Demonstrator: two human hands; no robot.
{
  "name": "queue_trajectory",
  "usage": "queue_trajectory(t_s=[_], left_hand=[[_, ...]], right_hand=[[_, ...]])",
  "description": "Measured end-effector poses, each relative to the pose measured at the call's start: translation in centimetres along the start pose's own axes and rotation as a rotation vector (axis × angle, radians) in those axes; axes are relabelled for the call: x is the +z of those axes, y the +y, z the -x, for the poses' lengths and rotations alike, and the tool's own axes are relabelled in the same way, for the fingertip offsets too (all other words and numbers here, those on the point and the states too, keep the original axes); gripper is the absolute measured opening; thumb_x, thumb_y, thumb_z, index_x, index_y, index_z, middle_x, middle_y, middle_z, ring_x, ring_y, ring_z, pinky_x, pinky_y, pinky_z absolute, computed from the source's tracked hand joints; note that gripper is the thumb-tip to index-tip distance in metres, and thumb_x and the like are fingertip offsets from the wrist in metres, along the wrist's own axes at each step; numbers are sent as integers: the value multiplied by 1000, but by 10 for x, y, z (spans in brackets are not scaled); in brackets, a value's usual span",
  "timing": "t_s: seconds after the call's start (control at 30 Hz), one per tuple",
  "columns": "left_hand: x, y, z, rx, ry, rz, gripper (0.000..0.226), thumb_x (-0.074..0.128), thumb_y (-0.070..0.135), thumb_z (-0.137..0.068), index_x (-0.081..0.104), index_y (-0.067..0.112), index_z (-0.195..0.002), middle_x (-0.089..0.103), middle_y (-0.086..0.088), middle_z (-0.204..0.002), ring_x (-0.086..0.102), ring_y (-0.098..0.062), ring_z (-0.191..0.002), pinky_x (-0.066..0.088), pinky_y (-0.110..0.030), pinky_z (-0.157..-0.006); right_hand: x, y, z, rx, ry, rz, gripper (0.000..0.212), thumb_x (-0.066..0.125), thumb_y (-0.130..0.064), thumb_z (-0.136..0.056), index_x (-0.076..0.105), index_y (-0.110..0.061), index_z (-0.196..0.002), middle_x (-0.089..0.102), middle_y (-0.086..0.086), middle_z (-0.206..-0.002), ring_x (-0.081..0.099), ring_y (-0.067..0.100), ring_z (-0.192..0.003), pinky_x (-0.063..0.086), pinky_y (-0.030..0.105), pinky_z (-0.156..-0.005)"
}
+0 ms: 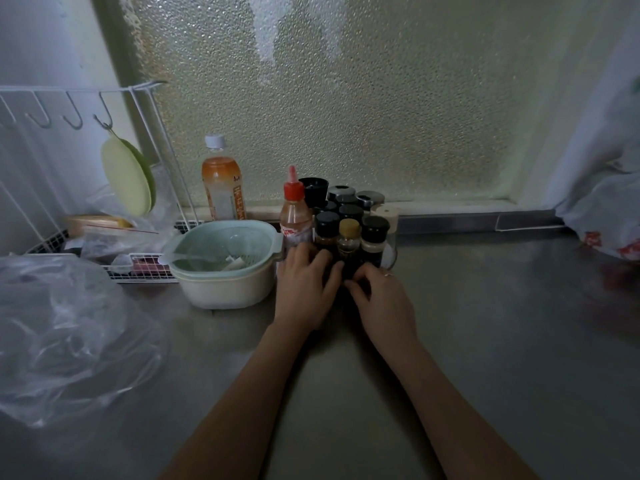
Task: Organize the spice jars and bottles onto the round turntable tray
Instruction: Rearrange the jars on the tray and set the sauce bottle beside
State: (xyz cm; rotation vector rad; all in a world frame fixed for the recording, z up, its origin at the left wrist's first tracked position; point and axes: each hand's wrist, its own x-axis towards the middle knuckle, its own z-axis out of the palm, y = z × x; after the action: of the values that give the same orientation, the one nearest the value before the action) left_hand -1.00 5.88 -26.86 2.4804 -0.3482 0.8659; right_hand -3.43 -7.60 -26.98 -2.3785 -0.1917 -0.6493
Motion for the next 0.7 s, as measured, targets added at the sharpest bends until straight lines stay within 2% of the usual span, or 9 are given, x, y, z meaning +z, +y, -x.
queue_trajectory(t_s=[0.07, 0.13, 0.23, 0.33, 0.4, 0.5, 0.6, 0.7], left_hand=[[1, -3, 0, -91, -28, -26, 32, 45, 42, -90, 59, 12, -96, 52, -12, -103, 45, -28, -97, 38, -38, -80], [2, -5, 0, -111, -39, -64, 28, 51, 38, -91, 58, 11, -97, 52, -12, -104, 44, -28, -99, 38, -39, -80], [-1, -2, 0, -61, 17, -16, 27, 50, 36, -89, 59, 11, -89, 54, -10, -91, 48, -27, -88, 41, -38, -73], [-4, 0, -1, 38, 80, 49, 27, 47, 36, -86, 58, 12, -81, 55, -7, -81, 49, -23, -78, 41, -34, -66], [-3, 4, -1, 99, 43, 49, 26, 48, 35, -86, 58, 13, -80, 55, -5, -80, 49, -20, -76, 40, -33, -66], [1, 8, 0, 136, -24, 20, 30, 43, 37, -86, 60, 13, -80, 56, -4, -81, 50, -21, -76, 40, -34, -67], [2, 7, 0, 136, 1, 50, 31, 44, 36, -86, 60, 12, -77, 56, -5, -78, 50, -21, -74, 38, -33, -66], [0, 9, -3, 137, 9, 63, 27, 44, 34, -87, 56, 12, -76, 55, -4, -78, 49, -20, -73, 41, -35, -65]], right_hand=[[1, 0, 0, -7, 12, -7, 18, 57, -33, -89, 56, -15, -87, 61, 6, -86, 55, 20, -76, 42, 33, -60], [1, 0, 1, -14, 15, -10, 18, 57, -34, -89, 56, -15, -87, 61, 6, -85, 55, 19, -74, 41, 32, -59], [1, 0, 1, -3, 21, -19, 17, 58, -34, -88, 56, -17, -87, 62, 4, -86, 55, 18, -75, 42, 31, -59], [-3, -1, -2, 73, 147, -32, 20, 58, -38, -87, 53, -19, -90, 60, 1, -92, 56, 18, -81, 47, 34, -62], [-5, 1, -5, 127, 201, -5, 25, 57, -41, -87, 52, -18, -94, 59, 2, -97, 53, 21, -89, 46, 36, -68], [-2, 7, -7, 159, 132, -22, 25, 55, -40, -88, 52, -16, -96, 61, 5, -101, 50, 26, -97, 44, 38, -75], [0, 9, -6, 153, 97, -45, 22, 53, -39, -89, 54, -18, -95, 64, 4, -98, 49, 26, -99, 45, 40, -77], [-3, 8, -7, 154, 43, 38, 21, 50, -42, -90, 53, -22, -94, 65, 2, -97, 49, 26, -100, 46, 44, -79]])
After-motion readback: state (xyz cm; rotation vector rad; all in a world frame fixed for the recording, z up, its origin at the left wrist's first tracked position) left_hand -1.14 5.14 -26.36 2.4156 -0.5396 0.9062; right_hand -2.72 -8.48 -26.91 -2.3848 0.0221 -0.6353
